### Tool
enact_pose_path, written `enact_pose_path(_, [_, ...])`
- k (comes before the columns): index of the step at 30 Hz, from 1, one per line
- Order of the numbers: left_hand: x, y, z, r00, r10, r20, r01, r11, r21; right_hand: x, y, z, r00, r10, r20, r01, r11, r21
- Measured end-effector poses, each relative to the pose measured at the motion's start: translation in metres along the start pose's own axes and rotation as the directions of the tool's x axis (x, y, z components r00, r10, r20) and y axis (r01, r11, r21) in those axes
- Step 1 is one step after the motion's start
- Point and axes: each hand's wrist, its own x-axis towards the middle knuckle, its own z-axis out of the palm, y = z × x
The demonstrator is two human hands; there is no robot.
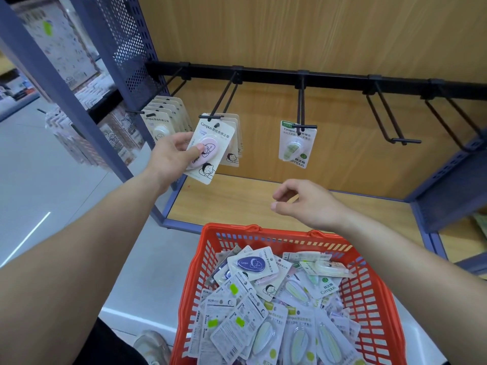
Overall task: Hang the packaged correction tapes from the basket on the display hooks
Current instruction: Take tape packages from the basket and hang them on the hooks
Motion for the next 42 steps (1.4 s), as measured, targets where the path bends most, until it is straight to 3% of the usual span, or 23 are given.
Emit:
enact_pose_path(7, [0.017,-0.004,0.018,0.986,-0.125,-0.112,0.133,0.989,0.067,-0.004,0.005,0.006,1.000,0.021,-0.016,-0.022,0.999,-0.024])
enact_pose_path(11, [-0.004,-0.006,0.028,0.977,-0.162,-0.141,0.196,0.941,0.277,-0.015,0.015,0.012,0.998,0.050,-0.023,-0.051,0.997,-0.062])
enact_pose_path(15, [-0.052,-0.017,0.043,0.977,-0.177,0.119,0.083,0.828,0.555,-0.037,0.037,0.033,0.994,0.093,0.058,-0.081,0.980,-0.180])
enact_pose_path(18, [-0.100,-0.043,0.063,0.914,-0.248,0.320,-0.054,0.708,0.704,-0.053,0.065,0.055,0.968,0.174,0.180,-0.105,0.934,-0.342])
enact_pose_path(20, [-0.126,-0.071,0.075,0.870,-0.291,0.398,-0.114,0.667,0.737,-0.059,0.085,0.069,0.949,0.237,0.208,-0.152,0.922,-0.357])
enact_pose_path(22, [-0.144,-0.099,0.083,0.848,-0.338,0.409,-0.073,0.689,0.721,-0.060,0.102,0.086,0.931,0.307,0.199,-0.251,0.931,-0.264])
enact_pose_path(25, [-0.152,-0.132,0.097,0.869,-0.336,0.362,0.015,0.751,0.660,-0.056,0.117,0.115,0.902,0.398,0.169,-0.393,0.917,-0.064])
enact_pose_path(28, [-0.147,-0.157,0.111,0.911,-0.335,0.241,0.126,0.783,0.610,-0.046,0.124,0.147,0.904,0.404,0.142,-0.410,0.912,0.017])
enact_pose_path(31, [-0.135,-0.175,0.121,0.907,-0.375,0.193,0.220,0.812,0.541,-0.031,0.127,0.171,0.909,0.409,0.076,-0.414,0.906,0.085])
enact_pose_path(38, [-0.109,-0.214,0.129,0.842,-0.446,0.303,0.272,0.837,0.475,-0.004,0.144,0.198,0.885,0.465,-0.027,-0.463,0.884,0.069])
enact_pose_path(42, [-0.115,-0.216,0.127,0.821,-0.452,0.349,0.350,0.881,0.318,-0.001,0.161,0.196,0.883,0.469,0.003,-0.457,0.860,0.228])
